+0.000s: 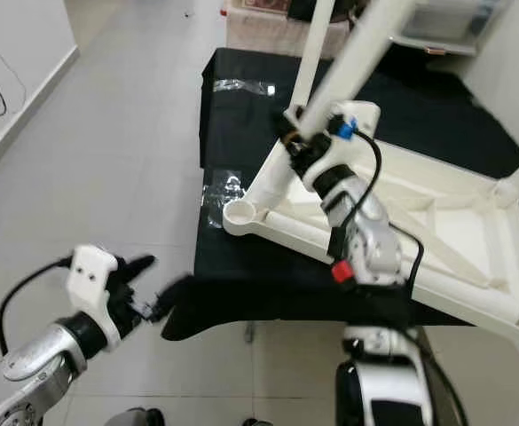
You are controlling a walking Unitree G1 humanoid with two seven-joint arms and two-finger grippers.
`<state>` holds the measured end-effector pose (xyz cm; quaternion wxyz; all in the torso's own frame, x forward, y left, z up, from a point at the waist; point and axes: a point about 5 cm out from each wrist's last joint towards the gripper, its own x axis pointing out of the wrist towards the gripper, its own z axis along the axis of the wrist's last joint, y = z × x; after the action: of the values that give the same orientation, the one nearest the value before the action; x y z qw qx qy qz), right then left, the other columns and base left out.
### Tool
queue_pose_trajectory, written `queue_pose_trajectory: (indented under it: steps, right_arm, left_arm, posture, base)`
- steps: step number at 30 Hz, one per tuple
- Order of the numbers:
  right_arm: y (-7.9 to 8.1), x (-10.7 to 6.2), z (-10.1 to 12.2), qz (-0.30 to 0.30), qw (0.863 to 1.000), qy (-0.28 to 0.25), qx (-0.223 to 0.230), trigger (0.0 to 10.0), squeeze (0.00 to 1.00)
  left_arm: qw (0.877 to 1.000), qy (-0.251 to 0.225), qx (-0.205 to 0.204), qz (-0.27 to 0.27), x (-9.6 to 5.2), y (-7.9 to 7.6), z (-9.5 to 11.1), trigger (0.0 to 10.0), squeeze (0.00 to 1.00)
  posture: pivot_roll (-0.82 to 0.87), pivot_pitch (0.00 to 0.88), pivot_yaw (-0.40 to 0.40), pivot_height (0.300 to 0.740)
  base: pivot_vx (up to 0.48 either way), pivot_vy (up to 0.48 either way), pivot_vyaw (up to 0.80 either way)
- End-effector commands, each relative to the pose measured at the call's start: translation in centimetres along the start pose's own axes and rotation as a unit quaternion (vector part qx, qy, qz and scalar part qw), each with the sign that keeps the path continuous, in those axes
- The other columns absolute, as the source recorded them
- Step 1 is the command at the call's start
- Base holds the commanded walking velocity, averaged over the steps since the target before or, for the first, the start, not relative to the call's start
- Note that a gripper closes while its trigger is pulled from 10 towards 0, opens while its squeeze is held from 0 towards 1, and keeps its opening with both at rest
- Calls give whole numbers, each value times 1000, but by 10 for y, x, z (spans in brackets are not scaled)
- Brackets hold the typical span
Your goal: Building children table
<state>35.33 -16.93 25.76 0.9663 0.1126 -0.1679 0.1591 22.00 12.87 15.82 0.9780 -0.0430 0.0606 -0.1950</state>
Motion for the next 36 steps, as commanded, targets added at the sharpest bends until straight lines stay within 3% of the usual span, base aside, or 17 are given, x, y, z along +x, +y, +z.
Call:
queue_pose_trajectory:
  steps: [1, 7, 20, 28, 30, 31, 32, 33, 34, 35, 36]
  right_arm:
    - [2, -3, 2, -7, 1000, -12, -19, 10000, 0]
    - [10, -3, -7, -3, 1000, -6, -30, 10000, 0]
    - [18, 5, -10, -16, 998, -21, -52, 10000, 0]
    - [16, 8, -10, -22, 998, -25, -51, 10000, 0]
    - [15, 9, -10, -24, 997, -21, -64, 10000, 0]
    - [3, 11, -11, -58, 993, -3, -98, 10000, 0]
    - [3, 11, -11, -58, 993, -3, -98, 10000, 0]
    - [-8, 10, -10, -96, 984, 6, -147, 10000, 0]
    - [-8, 10, -10, -96, 984, 6, -147, 10000, 0]
    - [-26, 7, -7, -162, 968, 17, -193, 10000, 0]
    - [-26, 7, -7, -162, 968, 17, -193, 10000, 0]
  left_arm:
    - [1000, -4, 9, 20, -2, 0, -1, 10000, 0]
    - [999, -6, 9, 31, -4, -1, -6, 10000, 0]
    - [998, 7, -10, 64, -1, -4, -18, 10000, 0]
    - [997, 11, -16, 71, 1, -3, -21, 10000, 0]
    - [997, 10, -14, 70, 1, -4, -21, 10000, 0]
    - [997, 9, -13, 72, 2, -4, -21, 10000, 0]
    - [997, 9, -13, 72, 2, -4, -21, 10000, 0]
    - [997, 9, -13, 73, 2, -4, -21, 10000, 0]
    - [997, 9, -13, 73, 2, -4, -21, 10000, 0]
    - [997, 9, -13, 73, 2, -5, -21, 10000, 0]
    - [997, 9, -13, 73, 2, -5, -21, 10000, 0]
  posture:
    - [92, 120, -100, 740]
    - [94, 119, -107, 740]
    - [85, 110, -117, 740]
    - [86, 107, -119, 740]
    - [86, 107, -119, 740]
    - [88, 110, -120, 740]
    - [88, 110, -120, 740]
    - [88, 113, -122, 740]
    - [88, 113, -122, 740]
    - [88, 113, -122, 740]
    - [88, 113, -122, 740]
  base:
    - [0, 0, 0]
    - [0, -284, 0]
    - [307, -342, 0]
    - [0, 0, 0]
    - [0, 0, 0]
    - [0, 0, 0]
    - [0, 0, 0]
    - [0, 0, 0]
    - [0, 0, 0]
    - [0, 0, 0]
    - [0, 0, 0]
